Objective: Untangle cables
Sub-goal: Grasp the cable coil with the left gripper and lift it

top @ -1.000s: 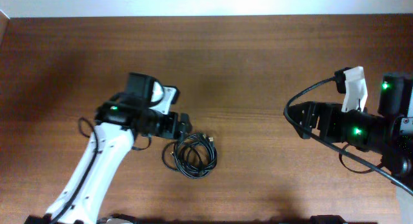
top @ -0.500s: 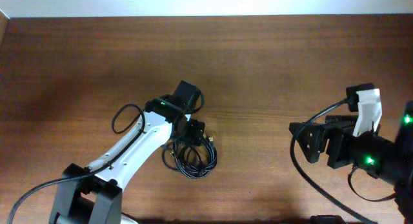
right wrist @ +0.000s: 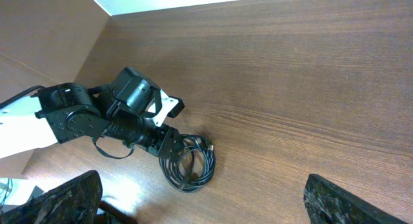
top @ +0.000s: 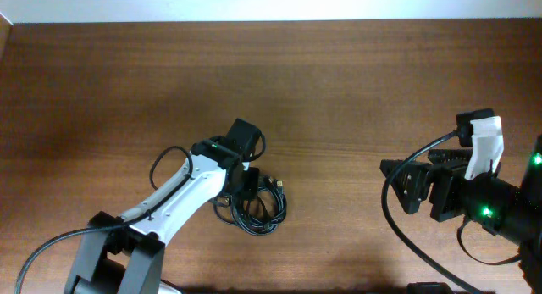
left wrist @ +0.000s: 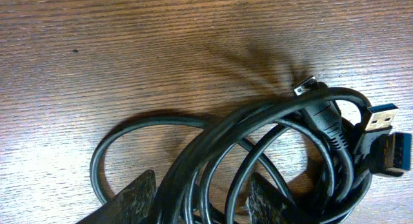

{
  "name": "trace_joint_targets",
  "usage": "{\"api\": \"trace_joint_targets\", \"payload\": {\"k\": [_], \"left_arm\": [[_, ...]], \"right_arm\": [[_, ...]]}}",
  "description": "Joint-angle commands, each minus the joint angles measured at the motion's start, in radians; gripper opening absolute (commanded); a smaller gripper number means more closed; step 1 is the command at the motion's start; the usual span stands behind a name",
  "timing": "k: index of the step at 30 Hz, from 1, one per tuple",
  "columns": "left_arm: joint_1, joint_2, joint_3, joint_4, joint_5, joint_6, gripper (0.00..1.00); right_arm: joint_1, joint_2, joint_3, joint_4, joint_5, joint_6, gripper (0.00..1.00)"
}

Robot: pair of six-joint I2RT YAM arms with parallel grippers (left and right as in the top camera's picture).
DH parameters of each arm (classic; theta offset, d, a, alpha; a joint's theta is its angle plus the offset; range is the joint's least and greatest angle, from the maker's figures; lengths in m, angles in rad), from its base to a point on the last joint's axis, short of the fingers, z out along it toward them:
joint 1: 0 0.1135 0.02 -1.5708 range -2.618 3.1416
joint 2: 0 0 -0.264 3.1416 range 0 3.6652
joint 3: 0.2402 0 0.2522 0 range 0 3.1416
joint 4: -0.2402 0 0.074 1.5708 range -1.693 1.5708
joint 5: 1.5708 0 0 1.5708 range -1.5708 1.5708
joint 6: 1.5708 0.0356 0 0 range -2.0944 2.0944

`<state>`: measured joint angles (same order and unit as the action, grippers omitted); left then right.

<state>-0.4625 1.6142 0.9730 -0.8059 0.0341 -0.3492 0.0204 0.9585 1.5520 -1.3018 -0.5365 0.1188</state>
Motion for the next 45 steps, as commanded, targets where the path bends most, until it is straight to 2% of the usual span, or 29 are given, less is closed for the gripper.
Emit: {"api": "trace_joint_targets", "payload": {"k": [1, 6, 10, 11, 14, 17, 22, 27, 31, 34, 36, 38, 39, 40, 43, 45], "left_arm": [[0.001, 0.01, -0.01, 0.002, 0.041, 0.005, 0.0], [0.002, 0.01, -0.008, 0.013, 0.049, 0.006, 0.0], [0.056, -0.007, 0.086, -0.025, 0.093, 0.009, 0.01], [0.076, -0.016, 0.123, -0.028, 0.122, 0.046, 0.02], [0.153, -0.051, 0.336, -0.135, 0.215, 0.099, 0.0], [0.175, -0.074, 0.513, -0.246, 0.24, 0.117, 0.0], [0.175, -0.125, 0.806, -0.389, 0.24, 0.142, 0.0], [0.175, -0.205, 0.933, -0.403, 0.267, 0.142, 0.0], [0.175, -0.267, 0.945, -0.377, 0.366, 0.142, 0.0], [0.175, -0.307, 0.945, -0.346, 0.423, 0.142, 0.0], [0.175, -0.332, 0.945, -0.324, 0.423, 0.142, 0.0], [0.175, -0.353, 0.945, -0.313, 0.422, 0.142, 0.0], [0.175, -0.367, 0.945, -0.31, 0.422, 0.143, 0.0], [0.175, -0.374, 0.945, -0.309, 0.422, 0.143, 0.0], [0.175, -0.381, 0.945, -0.314, 0.422, 0.169, 0.0], [0.175, -0.381, 0.945, -0.318, 0.422, 0.184, 0.0]], "right_arm": [[0.006, -0.005, 0.005, 0.015, -0.001, -0.011, 0.99], [0.006, -0.005, 0.005, 0.05, 0.018, -0.011, 0.99], [0.006, 0.007, 0.005, 0.08, 0.302, -0.01, 0.99], [0.006, 0.011, 0.005, 0.079, 0.311, -0.006, 0.99], [0.006, 0.013, 0.005, 0.079, 0.239, -0.006, 0.99], [0.006, 0.013, 0.005, 0.079, 0.139, -0.007, 0.99], [0.006, 0.047, 0.004, 0.057, 0.116, -0.007, 0.99], [0.006, 0.104, 0.004, 0.069, -0.064, -0.011, 0.99], [0.017, 0.175, 0.004, 0.133, -0.424, -0.011, 0.99], [0.114, 0.231, 0.004, 0.225, -0.447, -0.002, 0.91], [0.185, 0.278, 0.004, 0.26, -0.43, 0.037, 0.77], [0.246, 0.334, 0.004, 0.272, -0.325, 0.138, 0.75], [0.273, 0.361, 0.004, 0.279, -0.316, 0.164, 0.7], [0.298, 0.384, 0.004, 0.3, -0.316, 0.189, 0.7], [0.36, 0.423, 0.004, 0.451, -0.316, 0.262, 0.61], [0.377, 0.427, 0.004, 0.543, -0.316, 0.33, 0.61]]}}
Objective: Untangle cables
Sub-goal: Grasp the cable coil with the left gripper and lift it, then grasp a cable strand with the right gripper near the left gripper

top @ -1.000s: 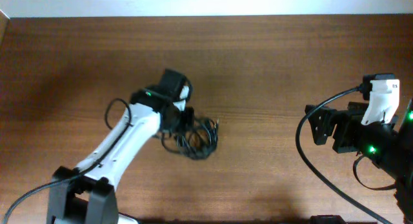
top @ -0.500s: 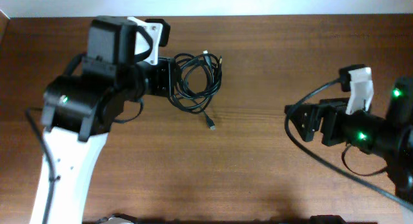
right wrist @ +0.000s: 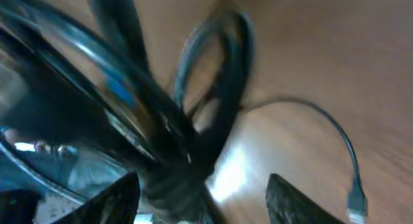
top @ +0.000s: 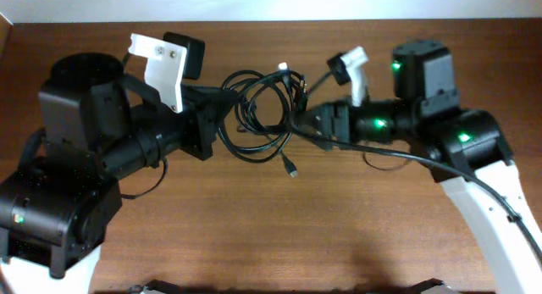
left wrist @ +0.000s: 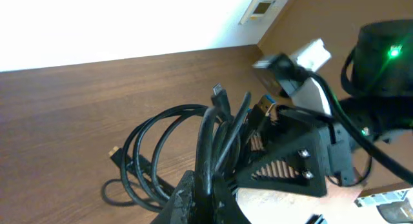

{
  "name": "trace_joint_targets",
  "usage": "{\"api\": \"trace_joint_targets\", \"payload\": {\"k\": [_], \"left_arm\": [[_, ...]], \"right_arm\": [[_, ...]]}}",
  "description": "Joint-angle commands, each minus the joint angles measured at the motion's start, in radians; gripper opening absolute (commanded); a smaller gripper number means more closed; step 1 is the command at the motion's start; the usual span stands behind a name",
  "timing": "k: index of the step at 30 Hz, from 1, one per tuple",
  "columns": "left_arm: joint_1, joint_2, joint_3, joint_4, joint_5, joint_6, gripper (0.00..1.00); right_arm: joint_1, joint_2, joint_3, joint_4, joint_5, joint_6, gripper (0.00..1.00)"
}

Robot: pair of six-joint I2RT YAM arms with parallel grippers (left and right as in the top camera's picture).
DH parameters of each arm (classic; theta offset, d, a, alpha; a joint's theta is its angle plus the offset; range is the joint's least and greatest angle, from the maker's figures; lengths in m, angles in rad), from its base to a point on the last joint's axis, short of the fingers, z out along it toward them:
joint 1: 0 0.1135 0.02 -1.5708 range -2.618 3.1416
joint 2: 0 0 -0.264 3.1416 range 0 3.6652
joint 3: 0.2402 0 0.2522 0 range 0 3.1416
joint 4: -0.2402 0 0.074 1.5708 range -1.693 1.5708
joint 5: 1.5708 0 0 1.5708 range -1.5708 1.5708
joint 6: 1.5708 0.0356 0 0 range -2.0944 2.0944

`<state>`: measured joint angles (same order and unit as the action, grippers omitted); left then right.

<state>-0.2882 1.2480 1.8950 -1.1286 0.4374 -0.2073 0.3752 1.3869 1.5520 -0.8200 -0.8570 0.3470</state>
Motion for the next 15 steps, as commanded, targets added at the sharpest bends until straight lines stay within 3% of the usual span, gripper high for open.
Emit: {"api": "trace_joint_targets", "payload": {"k": [1, 3, 4, 5, 11, 12, 13, 15], "left_arm": [[0.0, -0.014, 0.023, 0.002, 0.018, 0.046, 0.0], [0.0, -0.014, 0.023, -0.002, 0.019, 0.046, 0.0], [0.0, -0.014, 0.023, -0.002, 0.019, 0.046, 0.0], [0.0, -0.014, 0.023, -0.002, 0.019, 0.046, 0.0], [0.0, -0.021, 0.023, -0.002, 0.018, 0.068, 0.0], [0.0, -0.024, 0.023, -0.002, 0.011, 0.068, 0.0], [0.001, -0.029, 0.023, -0.001, 0.01, 0.072, 0.0], [0.001, -0.037, 0.023, -0.002, 0.0, 0.085, 0.0]], "right_arm": [[0.029, -0.001, 0.004, 0.123, 0.005, 0.151, 0.57], [0.031, -0.001, 0.004, 0.169, 0.005, 0.179, 0.41], [0.031, -0.001, 0.004, 0.171, 0.005, 0.186, 0.22], [0.031, -0.001, 0.004, 0.17, 0.005, 0.186, 0.17], [0.031, -0.001, 0.004, 0.165, 0.004, 0.186, 0.38], [0.031, -0.001, 0.004, 0.162, 0.004, 0.185, 0.33], [0.031, -0.001, 0.004, 0.161, 0.004, 0.186, 0.19], [0.031, -0.001, 0.004, 0.153, 0.0, 0.185, 0.19]]}}
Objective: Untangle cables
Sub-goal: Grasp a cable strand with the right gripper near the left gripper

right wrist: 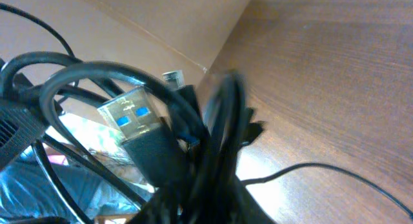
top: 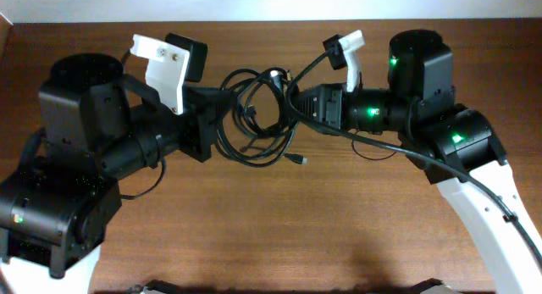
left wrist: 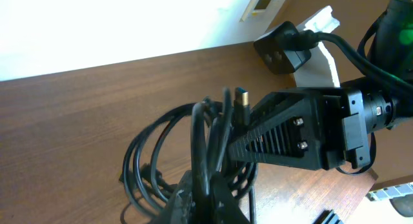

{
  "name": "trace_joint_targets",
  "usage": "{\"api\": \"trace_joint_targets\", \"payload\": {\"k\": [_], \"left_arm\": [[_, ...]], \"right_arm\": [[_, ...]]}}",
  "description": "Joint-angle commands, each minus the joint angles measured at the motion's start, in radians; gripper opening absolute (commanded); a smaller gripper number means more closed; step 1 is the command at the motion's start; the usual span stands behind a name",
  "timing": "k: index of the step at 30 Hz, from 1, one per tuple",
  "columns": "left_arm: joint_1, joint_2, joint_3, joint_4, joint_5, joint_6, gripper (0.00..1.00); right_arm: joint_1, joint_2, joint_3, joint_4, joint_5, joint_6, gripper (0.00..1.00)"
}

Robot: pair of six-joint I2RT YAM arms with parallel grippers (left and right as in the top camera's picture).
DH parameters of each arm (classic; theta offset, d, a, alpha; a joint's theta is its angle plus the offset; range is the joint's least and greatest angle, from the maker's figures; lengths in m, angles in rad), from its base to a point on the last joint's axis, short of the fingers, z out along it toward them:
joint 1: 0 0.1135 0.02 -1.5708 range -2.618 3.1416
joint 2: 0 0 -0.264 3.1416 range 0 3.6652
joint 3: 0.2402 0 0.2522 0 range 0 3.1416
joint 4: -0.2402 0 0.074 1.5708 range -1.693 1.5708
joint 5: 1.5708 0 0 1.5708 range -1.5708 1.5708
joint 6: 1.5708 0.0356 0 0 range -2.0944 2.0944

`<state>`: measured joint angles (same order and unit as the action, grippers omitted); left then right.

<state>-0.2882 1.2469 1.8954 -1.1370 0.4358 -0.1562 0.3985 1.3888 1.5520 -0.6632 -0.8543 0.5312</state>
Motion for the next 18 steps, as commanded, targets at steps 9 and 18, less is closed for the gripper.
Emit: {"api": "trace_joint_targets", "payload": {"k": [9, 18], "left_arm": [[0.001, -0.091, 0.023, 0.038, -0.063, 0.039, 0.0], [0.001, -0.252, 0.023, 0.041, -0.351, 0.039, 0.0]], "right_arm": [[0.006, -0.002, 0.004, -0.039, 0.007, -0.074, 0.04], [0.006, -0.002, 0.004, -0.175, 0.38, -0.214, 0.04]]}}
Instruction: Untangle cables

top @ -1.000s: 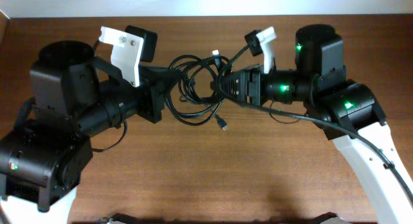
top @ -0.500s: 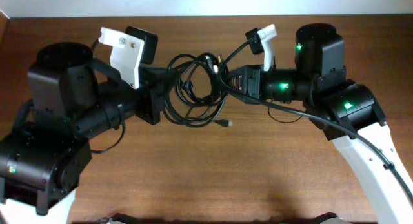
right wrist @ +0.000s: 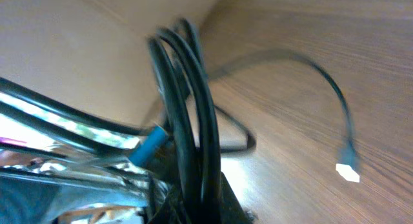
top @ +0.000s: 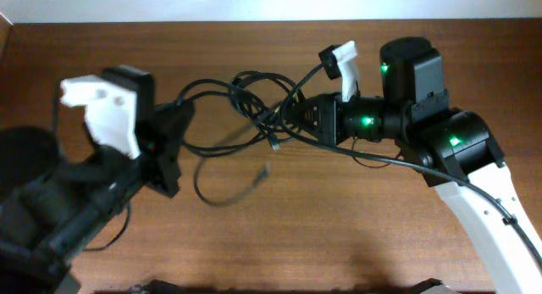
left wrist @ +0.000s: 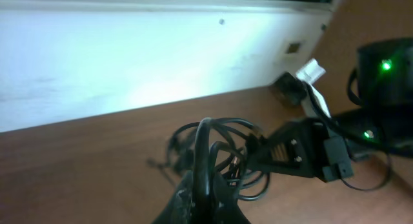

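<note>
The black cables (top: 246, 97) hang in a loose tangle above the table, stretched between both arms. My left gripper (top: 183, 113) is shut on one strand at the tangle's left, and the left wrist view shows that strand (left wrist: 205, 146) rising out of the jaws. My right gripper (top: 294, 118) is shut on two or three strands (right wrist: 193, 121) at the right. One free end with a small plug (top: 267, 169) dangles below the tangle, seen too as a pale plug (right wrist: 348, 173). A blue-tipped USB plug (right wrist: 150, 146) sits beside the right jaws.
The brown wooden table (top: 356, 235) lies under everything, with a pale wall (left wrist: 129, 62) along its far edge. The right arm's white and black body (top: 457, 158) fills the right side, the left arm's bulk (top: 76, 209) the lower left.
My left gripper has moved left, away from the right one, and the tangle is drawn out wider between them. A free end now hangs lower below it. Both grippers stay shut.
The cables first lay coiled on the table with my left gripper open around them and the right arm off at the right edge. Then both grippers held the coil in the air, close together. Now the left has drawn back and the coil is spread out.
</note>
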{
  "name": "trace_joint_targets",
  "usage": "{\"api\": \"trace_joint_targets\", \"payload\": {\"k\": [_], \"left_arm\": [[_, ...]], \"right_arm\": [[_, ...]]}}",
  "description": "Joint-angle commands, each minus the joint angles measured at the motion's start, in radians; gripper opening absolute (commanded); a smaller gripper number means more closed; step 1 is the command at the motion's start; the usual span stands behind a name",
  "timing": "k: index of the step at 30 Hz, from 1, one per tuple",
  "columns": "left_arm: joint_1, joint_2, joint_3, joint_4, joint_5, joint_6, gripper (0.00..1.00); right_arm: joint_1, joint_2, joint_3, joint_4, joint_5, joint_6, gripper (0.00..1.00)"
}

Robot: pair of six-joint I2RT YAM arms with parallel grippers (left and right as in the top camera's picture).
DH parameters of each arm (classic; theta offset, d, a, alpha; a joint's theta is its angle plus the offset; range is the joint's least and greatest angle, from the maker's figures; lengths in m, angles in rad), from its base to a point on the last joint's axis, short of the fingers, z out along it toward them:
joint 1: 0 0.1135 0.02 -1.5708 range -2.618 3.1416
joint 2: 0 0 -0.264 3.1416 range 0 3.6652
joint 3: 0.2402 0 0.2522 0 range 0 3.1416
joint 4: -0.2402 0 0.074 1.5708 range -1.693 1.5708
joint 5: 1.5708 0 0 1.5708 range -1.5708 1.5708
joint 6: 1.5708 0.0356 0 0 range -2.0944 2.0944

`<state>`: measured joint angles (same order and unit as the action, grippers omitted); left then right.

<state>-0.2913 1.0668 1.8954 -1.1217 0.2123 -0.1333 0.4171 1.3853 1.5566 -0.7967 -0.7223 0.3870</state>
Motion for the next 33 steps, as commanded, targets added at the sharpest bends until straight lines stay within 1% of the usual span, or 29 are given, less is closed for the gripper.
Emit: {"api": "trace_joint_targets", "payload": {"k": [1, 5, 9, 11, 13, 17, 20, 21, 23, 27, 28, 29, 30, 31, 33], "left_arm": [[0.004, -0.088, 0.023, 0.03, -0.142, 0.016, 0.0], [0.004, -0.108, 0.04, 0.032, -0.185, 0.016, 0.0], [0.004, -0.108, 0.086, 0.032, -0.256, 0.016, 0.0], [0.004, -0.108, 0.117, 0.032, -0.323, 0.016, 0.0], [0.004, -0.108, 0.159, 0.032, -0.427, 0.016, 0.0], [0.004, -0.108, 0.256, 0.029, -0.581, 0.016, 0.0], [0.004, -0.108, 0.312, 0.028, -0.652, 0.016, 0.0], [0.004, -0.108, 0.322, 0.027, -0.655, 0.016, 0.0], [0.004, -0.108, 0.334, 0.02, -0.661, 0.016, 0.0], [0.004, -0.108, 0.367, 0.037, -0.842, 0.016, 0.0], [0.004, -0.108, 0.383, 0.037, -0.852, 0.016, 0.06], [0.004, -0.108, 0.391, 0.034, -0.84, 0.016, 0.52], [0.004, -0.108, 0.394, 0.025, -0.804, 0.016, 0.95], [0.004, -0.108, 0.394, 0.015, -0.766, 0.016, 0.99], [0.004, -0.107, 0.384, -0.002, -0.694, 0.016, 0.99]], "right_arm": [[-0.013, 0.002, 0.0, -0.062, 0.31, -0.071, 0.04], [-0.013, 0.002, 0.0, -0.121, 0.501, -0.085, 0.04], [-0.013, 0.002, 0.0, -0.189, 0.758, -0.084, 0.04], [-0.015, 0.002, 0.0, -0.211, 0.862, -0.084, 0.04], [-0.038, 0.002, 0.0, -0.221, 0.924, -0.084, 0.04], [-0.132, 0.002, 0.0, -0.249, 0.947, -0.084, 0.04], [-0.203, 0.002, 0.0, -0.271, 0.944, -0.084, 0.04], [-0.217, 0.002, 0.0, -0.273, 0.94, -0.084, 0.04], [-0.23, 0.002, 0.0, -0.274, 0.938, -0.084, 0.04], [-0.23, 0.002, 0.0, -0.27, 0.97, -0.084, 0.05], [-0.23, 0.002, 0.0, -0.27, 0.96, -0.084, 0.05], [-0.229, 0.002, 0.0, -0.27, 0.932, -0.084, 0.04], [-0.229, 0.001, 0.0, -0.269, 0.882, -0.087, 0.04], [-0.228, 0.002, 0.0, -0.262, 0.824, -0.109, 0.04], [-0.228, 0.001, 0.0, -0.252, 0.712, -0.13, 0.04]]}}
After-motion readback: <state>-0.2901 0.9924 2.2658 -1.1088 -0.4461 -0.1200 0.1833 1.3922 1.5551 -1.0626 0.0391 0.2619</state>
